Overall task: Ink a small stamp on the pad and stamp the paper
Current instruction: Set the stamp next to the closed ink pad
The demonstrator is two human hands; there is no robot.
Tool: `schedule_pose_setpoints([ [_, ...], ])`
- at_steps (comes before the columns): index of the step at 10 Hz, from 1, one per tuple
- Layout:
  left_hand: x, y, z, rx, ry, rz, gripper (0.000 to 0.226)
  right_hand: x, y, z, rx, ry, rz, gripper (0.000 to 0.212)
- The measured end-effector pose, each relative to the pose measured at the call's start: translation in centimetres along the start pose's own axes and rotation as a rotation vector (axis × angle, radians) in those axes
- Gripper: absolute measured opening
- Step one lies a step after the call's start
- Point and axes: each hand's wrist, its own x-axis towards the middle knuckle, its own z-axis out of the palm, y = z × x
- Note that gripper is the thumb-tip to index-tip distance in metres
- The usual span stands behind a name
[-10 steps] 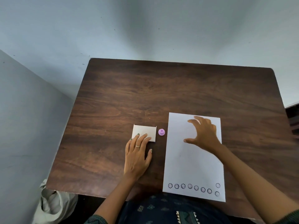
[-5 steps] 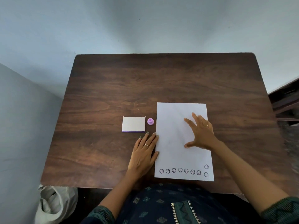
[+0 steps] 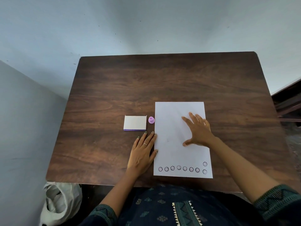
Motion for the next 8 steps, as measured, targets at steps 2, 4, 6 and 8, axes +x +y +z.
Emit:
schedule_pose_setpoints([
  [2, 0.1, 0.2, 0.1, -0.015, -0.006, -0.017, 0.058, 0.2, 0.1, 0.0, 0.011, -0.003, -0.005, 0.117],
  [4, 0.0, 0.2, 0.0, -0.057, 0.016, -0.018, 0.055, 0.5, -0.2, -0.1, 0.052, -0.023, 0.017, 0.113],
  [6, -0.2, 0.6, -0.4, -0.08, 0.049, -0.016, 0.054, 0.5, -0.2, -0.8, 0.113, 0.051, 0.024, 0.095],
  [8, -0.3, 1.9, -0.9, -0.119, 0.127, -0.013, 0.053, 0.0, -0.2, -1.2, 0.134, 0.146, 0.037, 0.065],
])
